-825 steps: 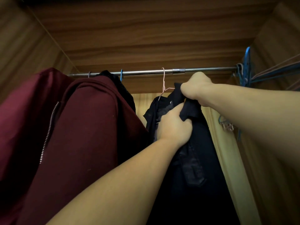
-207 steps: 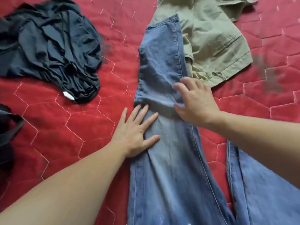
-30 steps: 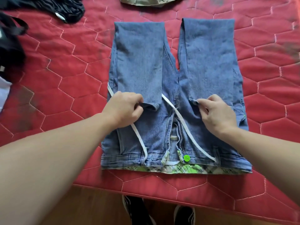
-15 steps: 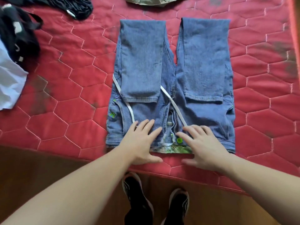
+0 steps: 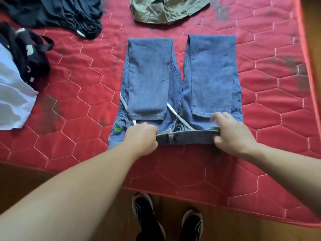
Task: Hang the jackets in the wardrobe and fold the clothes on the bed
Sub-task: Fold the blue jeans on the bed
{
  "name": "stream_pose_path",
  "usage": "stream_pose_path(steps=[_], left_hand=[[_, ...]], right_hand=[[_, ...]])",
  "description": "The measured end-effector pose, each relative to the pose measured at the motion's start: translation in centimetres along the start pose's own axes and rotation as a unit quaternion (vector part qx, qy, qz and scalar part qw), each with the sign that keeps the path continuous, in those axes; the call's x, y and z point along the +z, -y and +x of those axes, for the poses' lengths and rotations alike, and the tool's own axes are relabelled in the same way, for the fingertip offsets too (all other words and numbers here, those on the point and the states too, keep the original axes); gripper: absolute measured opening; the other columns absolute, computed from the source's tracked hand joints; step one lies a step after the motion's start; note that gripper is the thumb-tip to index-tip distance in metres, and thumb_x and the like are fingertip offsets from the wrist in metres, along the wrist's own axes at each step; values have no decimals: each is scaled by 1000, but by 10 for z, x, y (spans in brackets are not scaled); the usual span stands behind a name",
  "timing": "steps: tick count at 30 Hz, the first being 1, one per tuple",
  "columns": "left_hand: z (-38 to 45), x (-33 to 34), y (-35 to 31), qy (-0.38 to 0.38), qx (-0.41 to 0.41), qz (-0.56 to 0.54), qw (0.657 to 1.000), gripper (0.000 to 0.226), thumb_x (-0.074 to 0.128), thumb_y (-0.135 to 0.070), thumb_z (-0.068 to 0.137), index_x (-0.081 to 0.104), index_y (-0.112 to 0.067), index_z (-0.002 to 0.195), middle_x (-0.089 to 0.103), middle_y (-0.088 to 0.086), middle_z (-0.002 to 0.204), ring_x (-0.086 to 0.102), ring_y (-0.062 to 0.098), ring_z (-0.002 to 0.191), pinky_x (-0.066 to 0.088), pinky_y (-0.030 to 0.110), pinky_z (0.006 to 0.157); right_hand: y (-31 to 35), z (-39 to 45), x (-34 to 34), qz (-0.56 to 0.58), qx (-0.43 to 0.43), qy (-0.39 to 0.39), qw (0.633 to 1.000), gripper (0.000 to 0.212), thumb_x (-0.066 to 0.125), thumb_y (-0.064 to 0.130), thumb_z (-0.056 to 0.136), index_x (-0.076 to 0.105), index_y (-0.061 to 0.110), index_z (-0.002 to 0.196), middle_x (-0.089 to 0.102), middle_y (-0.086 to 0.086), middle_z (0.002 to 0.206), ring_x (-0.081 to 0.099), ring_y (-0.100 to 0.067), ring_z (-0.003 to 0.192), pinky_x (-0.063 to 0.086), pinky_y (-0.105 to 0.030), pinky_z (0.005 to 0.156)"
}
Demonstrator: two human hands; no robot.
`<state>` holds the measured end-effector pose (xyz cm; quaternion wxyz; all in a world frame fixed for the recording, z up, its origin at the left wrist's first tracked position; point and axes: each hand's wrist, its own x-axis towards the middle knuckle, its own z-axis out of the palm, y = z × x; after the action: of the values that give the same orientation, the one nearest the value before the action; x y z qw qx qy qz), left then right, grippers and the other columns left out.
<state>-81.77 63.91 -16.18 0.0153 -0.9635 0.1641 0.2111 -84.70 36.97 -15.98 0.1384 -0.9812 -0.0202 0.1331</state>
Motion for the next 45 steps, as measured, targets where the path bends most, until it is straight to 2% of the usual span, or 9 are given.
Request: stream_pose_path(steps=[3, 8, 11, 19, 27, 31, 37, 42, 45], left_hand=[[29, -30, 11, -4, -10, -6, 1000, 8, 50, -18, 71, 44, -22, 76, 65, 8, 98, 60, 34, 85, 35, 32, 65], [84, -62, 33, -34, -28, 11, 999, 9, 48, -14, 73, 46, -22, 78, 63, 8, 95, 50, 32, 76, 34, 32, 65], [120, -74, 40, -56, -27, 12, 998, 11, 49, -14, 76, 41, -22, 76, 62, 8, 94, 46, 30, 74, 34, 33, 65], [220, -113, 63, -90, 31, -2, 995, 12, 50, -14, 78, 41, -22, 79, 64, 10, 98, 53, 33, 80, 33, 34, 65], [313, -142, 73, -128, -5, -65, 990, 17, 49, -12, 77, 58, -19, 89, 67, 16, 102, 60, 39, 94, 37, 36, 73], [358, -144, 84, -122, -37, -70, 989, 28, 48, -14, 79, 62, -24, 101, 68, 11, 108, 58, 35, 102, 36, 38, 89], [412, -103, 96, -173, -52, -26, 983, 29, 46, -15, 83, 54, -14, 111, 61, 18, 111, 53, 40, 102, 36, 45, 86], [415, -73, 96, -282, -37, -77, 955, 42, 43, -19, 75, 55, -19, 114, 54, 14, 113, 48, 35, 100, 31, 43, 84], [414, -78, 96, -279, -34, -104, 954, 51, 43, -19, 74, 52, -22, 124, 53, 11, 119, 46, 34, 104, 30, 42, 86]], right_hand=[[1, 29, -17, -63, 4, 8, 998, 15, 57, 19, 71, 42, 22, 70, 65, -11, 89, 62, -38, 84, 39, -34, 61], [6, 89, -46, -193, -27, 5, 981, 14, 56, 21, 76, 55, 20, 90, 66, -11, 97, 65, -35, 89, 33, -32, 62], [4, 126, -58, -227, -15, 19, 973, 10, 56, 19, 77, 53, 23, 86, 67, -10, 99, 65, -33, 92, 30, -33, 68], [-17, 219, -79, -203, 44, 3, 978, 21, 52, 15, 76, 33, 21, 67, 68, -11, 95, 63, -30, 92, 23, -38, 74], [-45, 310, -98, -144, 51, -31, 988, 21, 47, 13, 81, 34, 18, 65, 65, -21, 93, 55, -37, 83, 29, -39, 78], [-55, 358, -102, -110, 41, -47, 992, 17, 46, 11, 81, 37, 17, 68, 64, -22, 88, 52, -38, 80, 30, -40, 82], [-72, 416, -57, -105, 19, -91, 990, 4, 45, 14, 84, 48, 15, 87, 62, -22, 98, 56, -39, 93, 32, -43, 86], [-88, 419, -29, -66, 6, -191, 979, 37, 40, 25, 77, 55, 11, 108, 53, -21, 106, 50, -38, 94, 33, -44, 84], [-86, 421, -32, -63, 5, -176, 982, 41, 39, 29, 77, 56, 15, 111, 52, -19, 110, 49, -38, 99, 33, -45, 85]])
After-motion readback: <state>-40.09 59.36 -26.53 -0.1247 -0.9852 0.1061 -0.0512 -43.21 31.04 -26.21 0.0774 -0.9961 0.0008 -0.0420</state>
